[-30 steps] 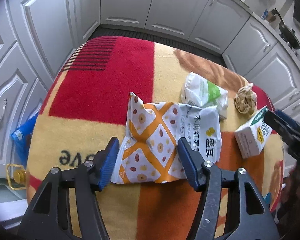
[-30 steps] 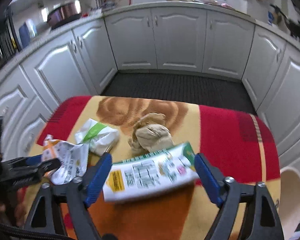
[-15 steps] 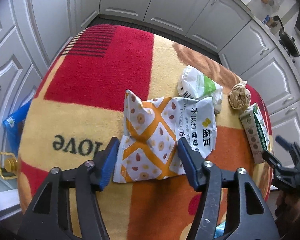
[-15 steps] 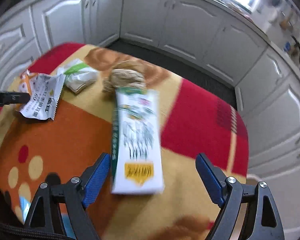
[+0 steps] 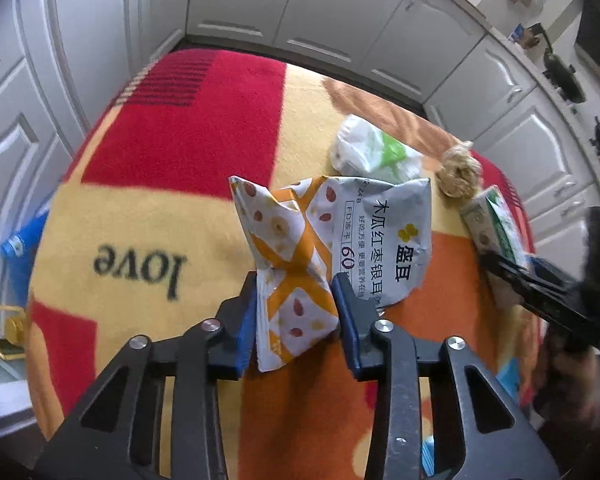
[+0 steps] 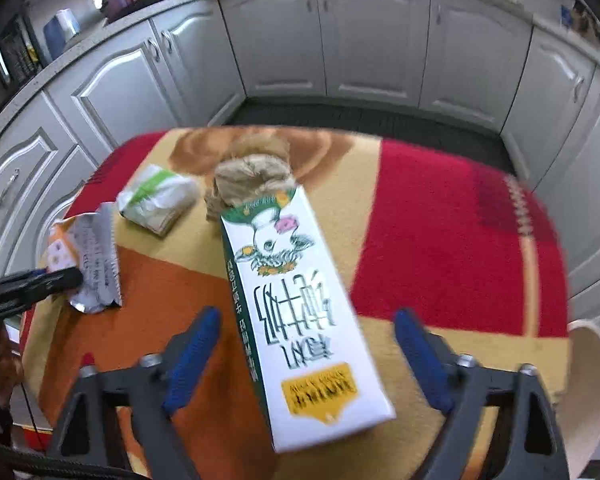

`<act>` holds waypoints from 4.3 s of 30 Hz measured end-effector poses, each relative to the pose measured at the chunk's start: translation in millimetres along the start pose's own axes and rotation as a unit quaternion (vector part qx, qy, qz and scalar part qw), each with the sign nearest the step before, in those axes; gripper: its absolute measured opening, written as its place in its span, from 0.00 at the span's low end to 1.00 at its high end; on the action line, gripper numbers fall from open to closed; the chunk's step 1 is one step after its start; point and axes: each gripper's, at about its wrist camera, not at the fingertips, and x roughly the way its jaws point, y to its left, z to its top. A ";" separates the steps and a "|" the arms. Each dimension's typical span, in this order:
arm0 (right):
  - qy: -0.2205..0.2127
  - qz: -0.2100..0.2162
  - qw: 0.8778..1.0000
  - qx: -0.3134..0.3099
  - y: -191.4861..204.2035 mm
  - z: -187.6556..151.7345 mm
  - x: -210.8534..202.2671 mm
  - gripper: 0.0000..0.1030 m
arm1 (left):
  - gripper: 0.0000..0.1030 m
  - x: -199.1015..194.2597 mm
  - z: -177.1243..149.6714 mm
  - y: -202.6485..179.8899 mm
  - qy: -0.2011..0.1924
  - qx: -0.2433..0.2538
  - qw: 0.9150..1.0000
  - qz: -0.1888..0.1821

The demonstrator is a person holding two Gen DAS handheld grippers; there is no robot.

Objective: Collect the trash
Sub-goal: 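Grasp the orange-patterned snack wrapper with the left tool while the right tool grasps the milk carton, then carry wrapper and milk carton to the beige bucket and release both inside, then move both open tools back over the table toward the last two items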

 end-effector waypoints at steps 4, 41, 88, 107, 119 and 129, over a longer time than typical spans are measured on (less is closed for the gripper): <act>-0.025 0.006 1.000 -0.002 3.1 -17.8 -11.1 0.54 | 0.32 -15.9 -14.0 -6.0 0.003 0.008 1.000 -0.021; -0.140 -0.092 0.973 0.160 -150.6 -154.7 -193.2 0.54 | 0.32 -1.5 -64.8 -298.5 -0.030 0.233 0.972 -0.025; -0.104 -0.139 0.923 0.342 -287.6 -219.6 -172.4 0.68 | 0.43 109.8 -106.6 -426.1 0.064 0.272 0.959 -0.038; -0.101 -0.134 0.929 0.329 -270.8 -219.1 -177.3 0.68 | 0.51 90.6 -103.6 -408.6 0.046 0.260 0.963 -0.049; -0.107 -0.128 0.943 0.289 -232.1 -198.5 -180.7 0.72 | 0.51 54.1 -92.1 -377.5 -0.022 0.256 0.966 -0.002; -0.116 -0.111 0.956 0.245 -185.0 -169.2 -175.3 0.75 | 0.51 31.9 -67.3 -316.4 -0.046 0.217 0.975 0.027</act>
